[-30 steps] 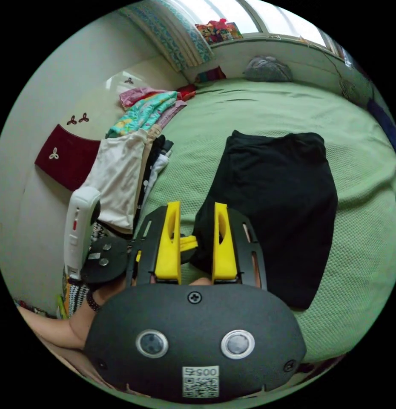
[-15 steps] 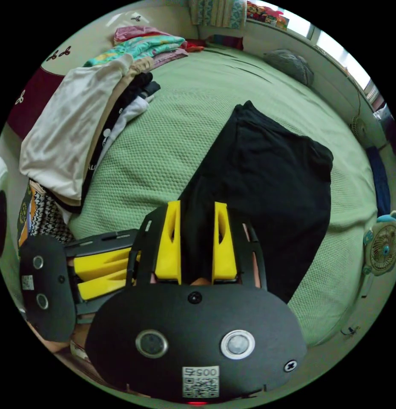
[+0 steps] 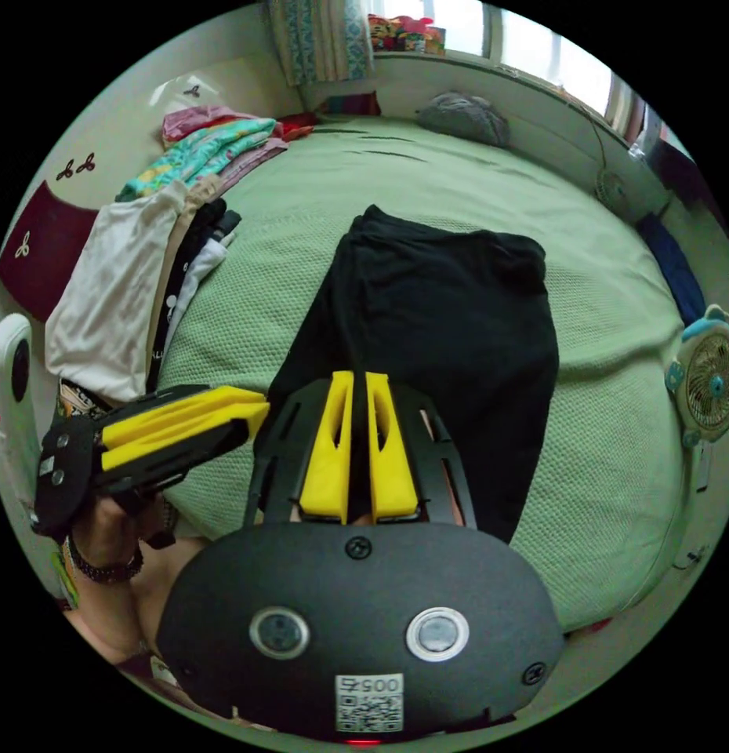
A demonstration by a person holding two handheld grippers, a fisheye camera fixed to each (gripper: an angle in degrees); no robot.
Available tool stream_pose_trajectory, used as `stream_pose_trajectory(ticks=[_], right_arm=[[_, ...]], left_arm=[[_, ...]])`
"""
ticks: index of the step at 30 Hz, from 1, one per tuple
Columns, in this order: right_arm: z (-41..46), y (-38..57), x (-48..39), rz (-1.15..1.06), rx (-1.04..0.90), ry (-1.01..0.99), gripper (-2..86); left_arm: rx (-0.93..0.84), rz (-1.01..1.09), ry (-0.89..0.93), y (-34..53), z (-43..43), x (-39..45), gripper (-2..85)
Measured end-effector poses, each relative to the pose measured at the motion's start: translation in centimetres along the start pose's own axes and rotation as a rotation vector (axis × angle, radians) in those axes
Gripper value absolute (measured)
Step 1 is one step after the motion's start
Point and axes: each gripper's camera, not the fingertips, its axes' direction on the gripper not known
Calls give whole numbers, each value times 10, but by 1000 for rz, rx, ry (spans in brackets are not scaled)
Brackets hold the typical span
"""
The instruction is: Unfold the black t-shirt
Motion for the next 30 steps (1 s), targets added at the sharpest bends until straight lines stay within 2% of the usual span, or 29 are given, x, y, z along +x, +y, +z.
stream_pose_trajectory(ticks=[9,13,20,30], right_arm=[[-30,18,47,97,41,-17,-11],[-46,27,70,145,71,-1,-12],[-63,48,115,226,91,64,-11],[-87,81,186,359,107,190,-11]], left_arm=[[-77,-10,-78,-11,42,22,104],[-134,-4,-98,-16,62,37,102],[-192,17,-246,-22,87,65,79],[-226,-31,-255,-22,103,82,79]])
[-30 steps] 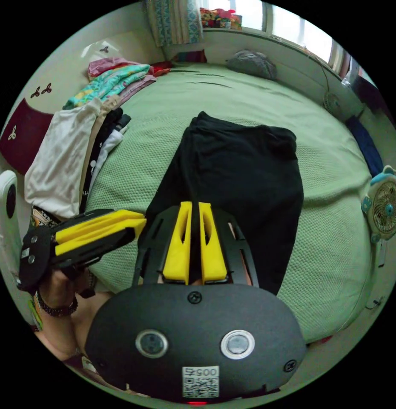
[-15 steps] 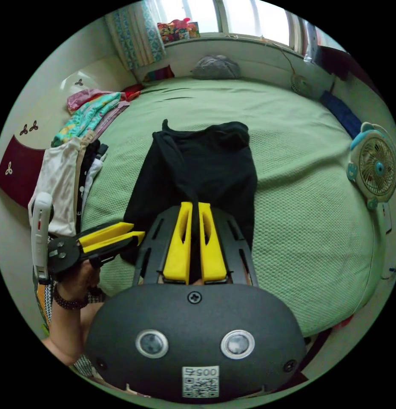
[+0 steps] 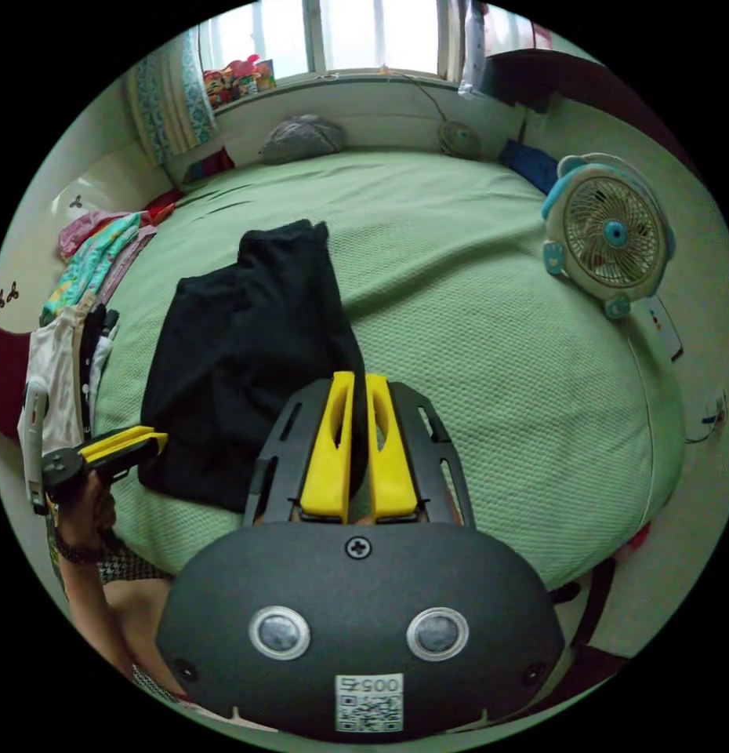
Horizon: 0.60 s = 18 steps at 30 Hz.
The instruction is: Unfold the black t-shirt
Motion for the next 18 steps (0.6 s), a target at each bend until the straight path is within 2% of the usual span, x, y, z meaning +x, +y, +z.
stream_pose_trajectory(ticks=[18], right_arm=[[-31,24,120,295,59,410,-10]], left_arm=[[20,7,21,38,-1,20,83]])
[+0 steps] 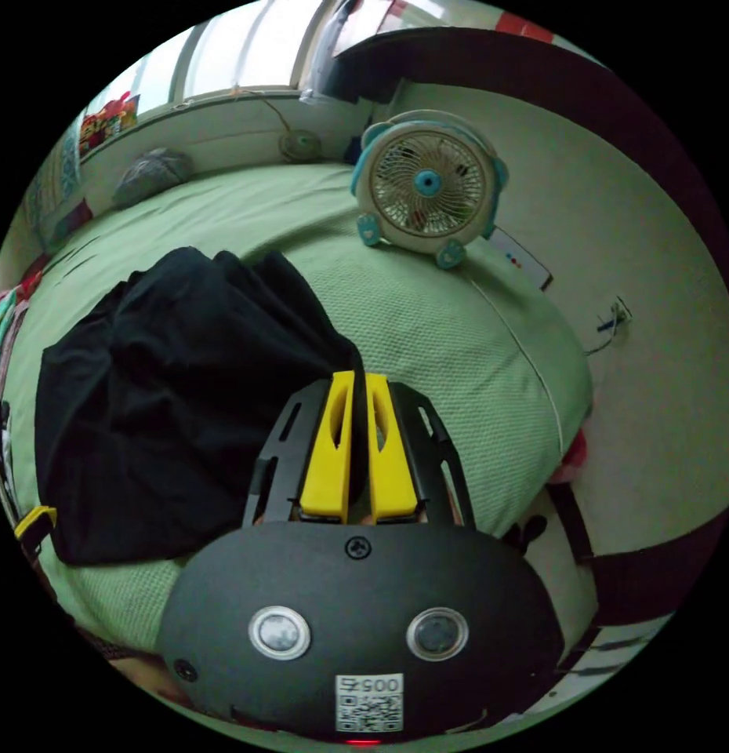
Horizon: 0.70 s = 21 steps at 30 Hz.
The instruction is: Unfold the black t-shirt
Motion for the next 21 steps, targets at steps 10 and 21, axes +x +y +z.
stream_pose_trajectory(ticks=[10,21], right_arm=[[-25,5,40,41,-67,-175,71],[-93,30,6,-161,-89,-464,80]], left_arm=[[56,1,37,38,-11,0,115],[48,106,24,79,-1,28,49]])
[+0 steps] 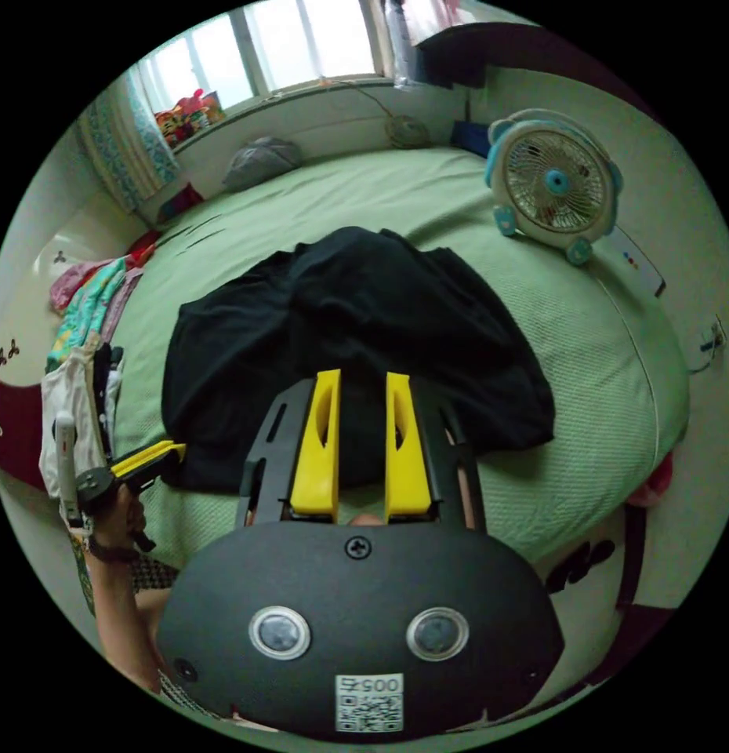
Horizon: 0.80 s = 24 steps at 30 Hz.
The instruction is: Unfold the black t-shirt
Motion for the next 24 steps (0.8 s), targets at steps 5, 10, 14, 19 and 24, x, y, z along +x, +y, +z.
stream_pose_trajectory(ticks=[5,10,14,19,24], right_arm=[[-7,9,-37,-107,-65,-112,74],[-20,24,-76,-228,-78,-149,76],[-22,35,-92,-254,-105,-184,81],[-15,44,-103,-247,-202,-248,82],[-24,47,-98,-260,-184,-199,89]], left_arm=[[21,6,-68,31,-11,2,45],[8,22,-161,70,-19,2,44],[35,24,-183,102,-24,0,43],[76,1,-131,129,-34,-4,44],[68,-75,-314,147,-40,-4,21]])
